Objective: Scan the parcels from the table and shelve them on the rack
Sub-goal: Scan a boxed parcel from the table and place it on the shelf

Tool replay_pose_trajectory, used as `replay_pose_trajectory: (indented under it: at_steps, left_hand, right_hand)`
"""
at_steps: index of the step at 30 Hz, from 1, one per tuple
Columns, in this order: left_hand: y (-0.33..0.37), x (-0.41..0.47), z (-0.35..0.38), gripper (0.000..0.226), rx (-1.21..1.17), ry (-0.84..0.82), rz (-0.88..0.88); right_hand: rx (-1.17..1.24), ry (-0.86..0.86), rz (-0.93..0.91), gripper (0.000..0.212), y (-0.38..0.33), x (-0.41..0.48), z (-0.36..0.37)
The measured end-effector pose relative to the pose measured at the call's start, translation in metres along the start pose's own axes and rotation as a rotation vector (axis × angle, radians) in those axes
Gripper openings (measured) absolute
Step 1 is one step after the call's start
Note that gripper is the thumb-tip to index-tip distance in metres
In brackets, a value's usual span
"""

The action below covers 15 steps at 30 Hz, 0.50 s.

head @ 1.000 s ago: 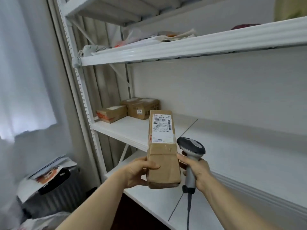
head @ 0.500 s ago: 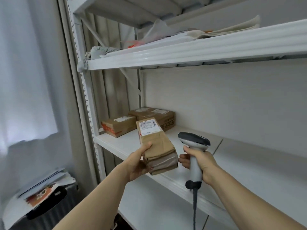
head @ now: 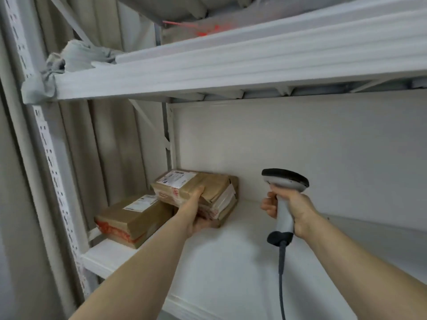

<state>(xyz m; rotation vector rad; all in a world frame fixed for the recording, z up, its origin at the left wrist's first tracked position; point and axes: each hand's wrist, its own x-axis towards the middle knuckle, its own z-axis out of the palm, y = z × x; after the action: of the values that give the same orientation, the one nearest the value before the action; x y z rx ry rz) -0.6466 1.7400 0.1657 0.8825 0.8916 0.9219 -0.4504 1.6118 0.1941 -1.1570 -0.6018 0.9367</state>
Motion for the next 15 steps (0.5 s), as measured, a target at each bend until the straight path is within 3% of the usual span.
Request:
replay_pose_trajectory:
  at_steps: [9, 15]
  left_hand:
    - [0.057, 0.113, -0.001, 0.033, 0.097, -0.018, -0.025]
    - [0.065, 0.17, 0.011, 0.041, 0.126, -0.048, -0.06]
  right_hand:
    - [-0.023, 0.153, -0.028, 0.018, 0.023, 0.05, 0.048]
    - [-0.017, 0.189, -0.012, 0.017, 0.038, 0.057, 0.054]
